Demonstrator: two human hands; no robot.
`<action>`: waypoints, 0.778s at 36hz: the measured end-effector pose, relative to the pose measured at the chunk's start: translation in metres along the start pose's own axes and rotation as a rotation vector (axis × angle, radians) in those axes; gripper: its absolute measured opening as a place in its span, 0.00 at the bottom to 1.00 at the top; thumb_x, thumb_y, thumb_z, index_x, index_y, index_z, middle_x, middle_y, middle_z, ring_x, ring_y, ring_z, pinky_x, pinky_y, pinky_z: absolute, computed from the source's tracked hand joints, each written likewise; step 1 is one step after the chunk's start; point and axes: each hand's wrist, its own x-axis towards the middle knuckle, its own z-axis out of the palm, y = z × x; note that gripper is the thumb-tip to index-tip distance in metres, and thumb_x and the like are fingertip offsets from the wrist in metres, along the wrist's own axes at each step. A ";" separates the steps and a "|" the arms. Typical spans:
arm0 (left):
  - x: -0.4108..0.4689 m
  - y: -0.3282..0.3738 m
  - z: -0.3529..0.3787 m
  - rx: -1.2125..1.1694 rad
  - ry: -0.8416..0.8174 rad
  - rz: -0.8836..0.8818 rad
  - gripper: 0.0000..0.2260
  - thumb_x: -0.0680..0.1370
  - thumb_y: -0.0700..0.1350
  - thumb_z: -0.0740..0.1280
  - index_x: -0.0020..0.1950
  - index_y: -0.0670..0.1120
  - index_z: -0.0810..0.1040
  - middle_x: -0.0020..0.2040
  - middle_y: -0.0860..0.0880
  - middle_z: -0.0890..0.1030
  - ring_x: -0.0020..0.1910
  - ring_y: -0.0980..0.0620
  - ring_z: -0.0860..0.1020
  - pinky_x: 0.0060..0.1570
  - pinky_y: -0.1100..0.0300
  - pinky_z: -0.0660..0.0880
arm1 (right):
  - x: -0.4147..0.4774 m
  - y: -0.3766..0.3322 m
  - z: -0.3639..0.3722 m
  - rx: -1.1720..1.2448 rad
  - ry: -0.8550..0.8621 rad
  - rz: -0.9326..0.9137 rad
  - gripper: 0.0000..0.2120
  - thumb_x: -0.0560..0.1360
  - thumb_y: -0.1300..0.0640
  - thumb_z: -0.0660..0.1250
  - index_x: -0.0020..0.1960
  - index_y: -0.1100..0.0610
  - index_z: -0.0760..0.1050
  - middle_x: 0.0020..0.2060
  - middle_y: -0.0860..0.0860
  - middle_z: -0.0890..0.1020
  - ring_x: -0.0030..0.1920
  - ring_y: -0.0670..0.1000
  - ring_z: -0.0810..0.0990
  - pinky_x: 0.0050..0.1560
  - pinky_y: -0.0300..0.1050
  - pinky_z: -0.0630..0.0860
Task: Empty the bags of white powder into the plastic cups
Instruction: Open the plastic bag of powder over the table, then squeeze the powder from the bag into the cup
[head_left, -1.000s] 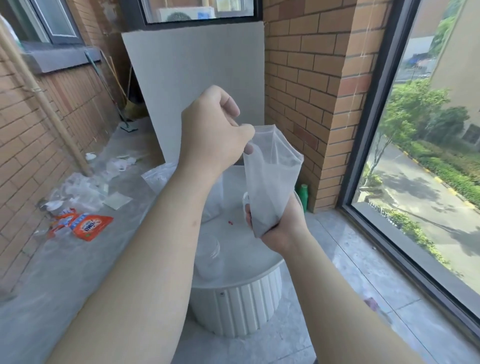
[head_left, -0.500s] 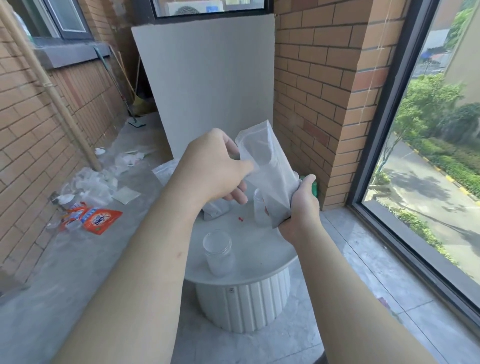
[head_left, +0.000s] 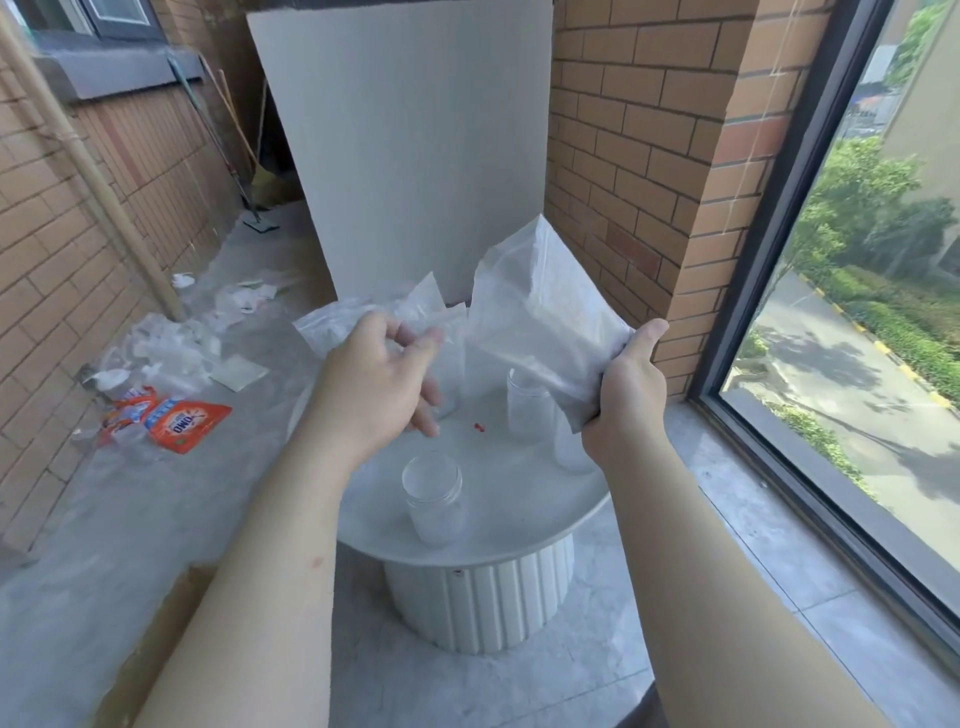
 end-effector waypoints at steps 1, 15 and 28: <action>0.001 -0.016 0.000 0.156 -0.026 0.001 0.13 0.78 0.59 0.65 0.50 0.49 0.70 0.37 0.50 0.84 0.32 0.47 0.83 0.35 0.56 0.72 | 0.001 -0.001 0.000 0.003 -0.006 -0.006 0.28 0.78 0.27 0.51 0.47 0.49 0.76 0.46 0.47 0.80 0.47 0.53 0.82 0.43 0.48 0.83; 0.004 -0.088 0.013 0.717 -0.476 -0.017 0.43 0.67 0.50 0.77 0.76 0.57 0.57 0.72 0.56 0.65 0.69 0.55 0.67 0.66 0.56 0.69 | 0.006 -0.002 0.003 0.008 0.018 -0.025 0.28 0.78 0.28 0.54 0.53 0.51 0.77 0.48 0.49 0.80 0.43 0.54 0.82 0.24 0.41 0.76; 0.009 -0.086 0.047 0.787 0.009 0.218 0.46 0.67 0.59 0.76 0.78 0.49 0.57 0.73 0.49 0.63 0.75 0.45 0.57 0.73 0.54 0.53 | 0.019 0.003 0.003 -0.077 0.080 -0.164 0.30 0.78 0.27 0.51 0.38 0.52 0.72 0.25 0.43 0.67 0.34 0.52 0.69 0.41 0.49 0.70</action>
